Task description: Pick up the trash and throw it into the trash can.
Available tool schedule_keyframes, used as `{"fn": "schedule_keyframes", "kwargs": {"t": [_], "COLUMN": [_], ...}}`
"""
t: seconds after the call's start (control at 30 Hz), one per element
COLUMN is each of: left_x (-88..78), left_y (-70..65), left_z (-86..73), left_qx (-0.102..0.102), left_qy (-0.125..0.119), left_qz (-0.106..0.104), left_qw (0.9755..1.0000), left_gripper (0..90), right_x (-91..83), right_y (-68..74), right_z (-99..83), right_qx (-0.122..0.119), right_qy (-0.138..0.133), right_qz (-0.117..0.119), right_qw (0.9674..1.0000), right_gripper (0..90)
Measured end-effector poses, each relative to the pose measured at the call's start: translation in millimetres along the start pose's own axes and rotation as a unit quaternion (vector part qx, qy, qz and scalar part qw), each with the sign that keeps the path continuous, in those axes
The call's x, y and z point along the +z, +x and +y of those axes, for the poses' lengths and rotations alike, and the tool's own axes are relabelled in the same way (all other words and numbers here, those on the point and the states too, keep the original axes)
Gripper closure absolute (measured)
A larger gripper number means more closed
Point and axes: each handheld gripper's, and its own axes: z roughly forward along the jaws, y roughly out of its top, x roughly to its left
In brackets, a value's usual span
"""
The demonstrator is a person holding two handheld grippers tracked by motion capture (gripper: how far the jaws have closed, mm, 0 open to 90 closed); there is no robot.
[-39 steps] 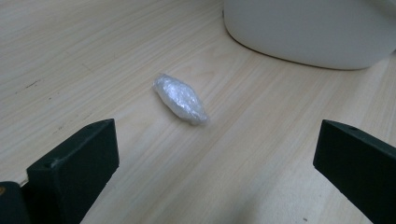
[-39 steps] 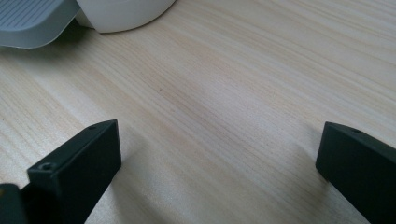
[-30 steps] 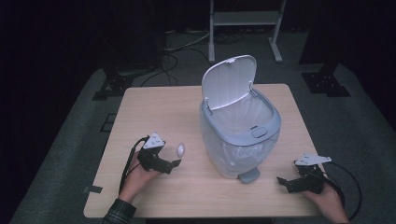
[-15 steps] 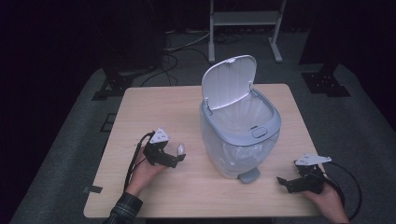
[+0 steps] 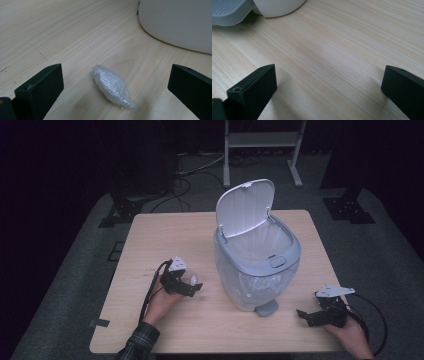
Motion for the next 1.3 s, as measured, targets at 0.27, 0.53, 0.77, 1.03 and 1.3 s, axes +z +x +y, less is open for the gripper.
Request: {"fn": "schedule_keyframes", "kwargs": {"t": [0.27,0.53,0.77,1.03,1.3], "left_x": [12.9,18.9,18.8,14.5,8.5], "left_y": [0.9,1.0,0.1,0.5,1.5], "left_z": [-4.1,-7.1,-6.9,-8.8,-12.6], "left_qx": [0.005,0.004,0.005,0.005,-0.005], "left_qy": [0.024,0.041,0.036,0.022,0.012], "left_qz": [0.008,0.012,0.01,0.01,0.02], "left_qw": [0.9997,0.9991,0.9993,0.9997,0.9997], "left_gripper": [0.0,0.0,6.2,21.0,39.0], "right_x": [0.0,0.0,0.0,0.0,0.0], "right_y": [0.0,0.0,0.0,0.0,0.0], "right_z": [0.0,0.0,0.0,0.0,0.0], "right_qx": [0.0,0.0,0.0,0.0,0.0], "right_qy": [0.0,0.0,0.0,0.0,0.0], "right_qz": [0.0,0.0,0.0,0.0,0.0], "right_qw": [1.0,1.0,1.0,1.0,1.0], "right_gripper": [0.0,0.0,0.0,0.0,0.0]}}
